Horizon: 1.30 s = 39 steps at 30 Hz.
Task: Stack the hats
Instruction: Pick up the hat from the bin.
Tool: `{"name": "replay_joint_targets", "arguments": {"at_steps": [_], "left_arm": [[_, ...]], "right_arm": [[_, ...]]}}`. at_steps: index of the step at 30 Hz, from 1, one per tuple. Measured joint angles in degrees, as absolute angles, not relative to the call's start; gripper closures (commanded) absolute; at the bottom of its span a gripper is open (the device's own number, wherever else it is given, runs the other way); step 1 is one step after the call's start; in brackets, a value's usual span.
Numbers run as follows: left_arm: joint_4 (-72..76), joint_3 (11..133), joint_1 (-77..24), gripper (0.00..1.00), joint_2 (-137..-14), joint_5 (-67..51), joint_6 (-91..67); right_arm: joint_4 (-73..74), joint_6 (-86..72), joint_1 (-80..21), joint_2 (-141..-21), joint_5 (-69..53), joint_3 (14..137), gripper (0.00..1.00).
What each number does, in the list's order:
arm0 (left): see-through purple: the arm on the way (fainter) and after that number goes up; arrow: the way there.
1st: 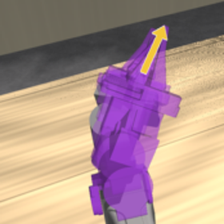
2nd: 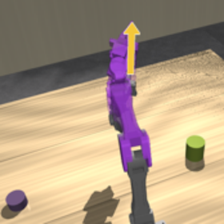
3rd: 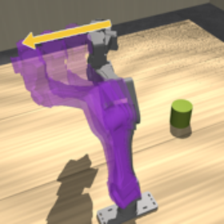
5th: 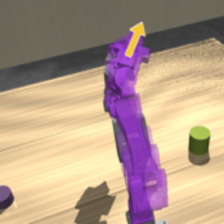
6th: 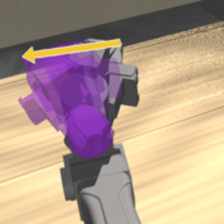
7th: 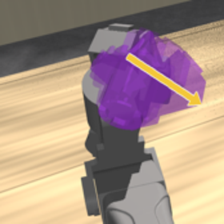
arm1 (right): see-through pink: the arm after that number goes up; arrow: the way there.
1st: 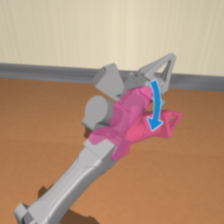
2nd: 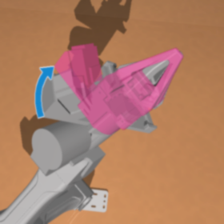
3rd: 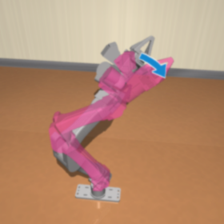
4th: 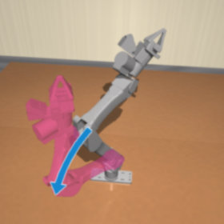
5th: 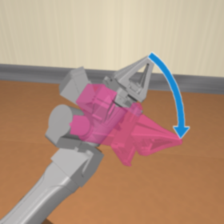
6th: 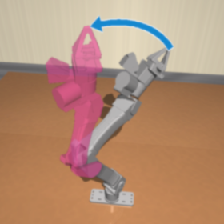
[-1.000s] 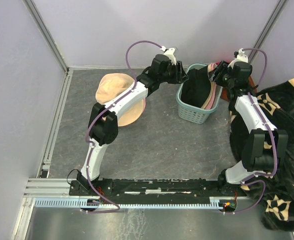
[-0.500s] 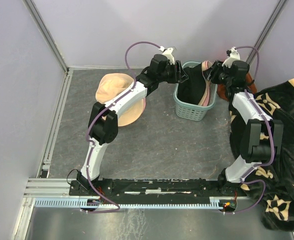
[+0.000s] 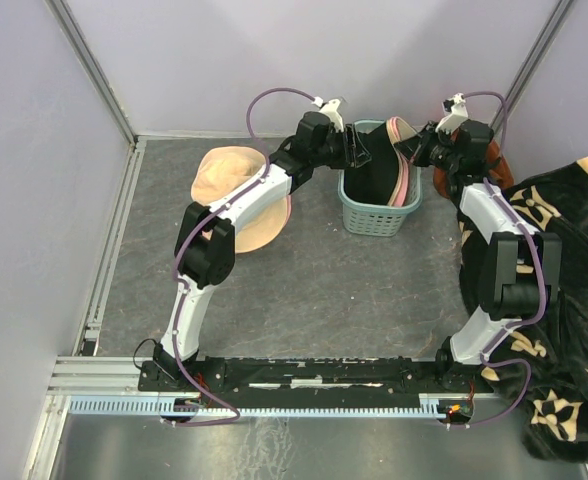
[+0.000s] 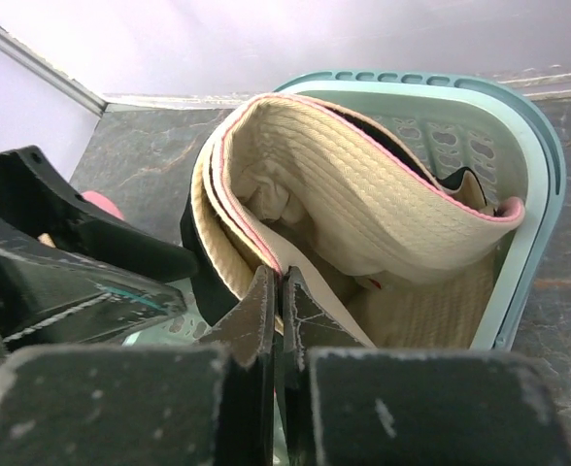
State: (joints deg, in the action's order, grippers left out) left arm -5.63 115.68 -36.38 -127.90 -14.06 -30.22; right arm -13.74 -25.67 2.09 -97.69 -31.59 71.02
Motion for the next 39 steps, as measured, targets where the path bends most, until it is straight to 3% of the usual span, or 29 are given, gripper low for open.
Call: {"name": "replay_joint_targets", "arguments": {"at_steps": [22,24,26,29,33,39], "left_arm": [[-4.4,108.0,-36.2,0.38,-124.0,-5.5,-30.4],[-4.4,108.0,-36.3,0.31,-124.0,-5.1,-30.4],[-4.4,108.2,-36.5,0.3,-124.0,-4.8,-30.4],[-4.5,109.1,-36.9,0.35,-124.0,-4.3,-30.5],[-4.5,110.4,-37.5,0.5,-124.1,-3.1,-30.6],[-5.8,113.5,-38.4,0.55,-125.6,-1.4,-30.6]], "right_arm": [[-16.8,-30.2,0.1,-94.0,-33.5,65.9,0.99],[-16.8,-30.2,-0.3,-93.6,-33.5,65.5,0.99],[-16.8,-30.2,-0.8,-93.2,-33.4,65.2,0.99],[-17.0,-30.2,-1.4,-92.4,-33.4,64.3,0.99],[-17.6,-30.2,-1.8,-91.2,-33.4,62.5,0.99],[-18.3,-30.2,-2.0,-90.3,-33.0,61.3,0.99]]}}
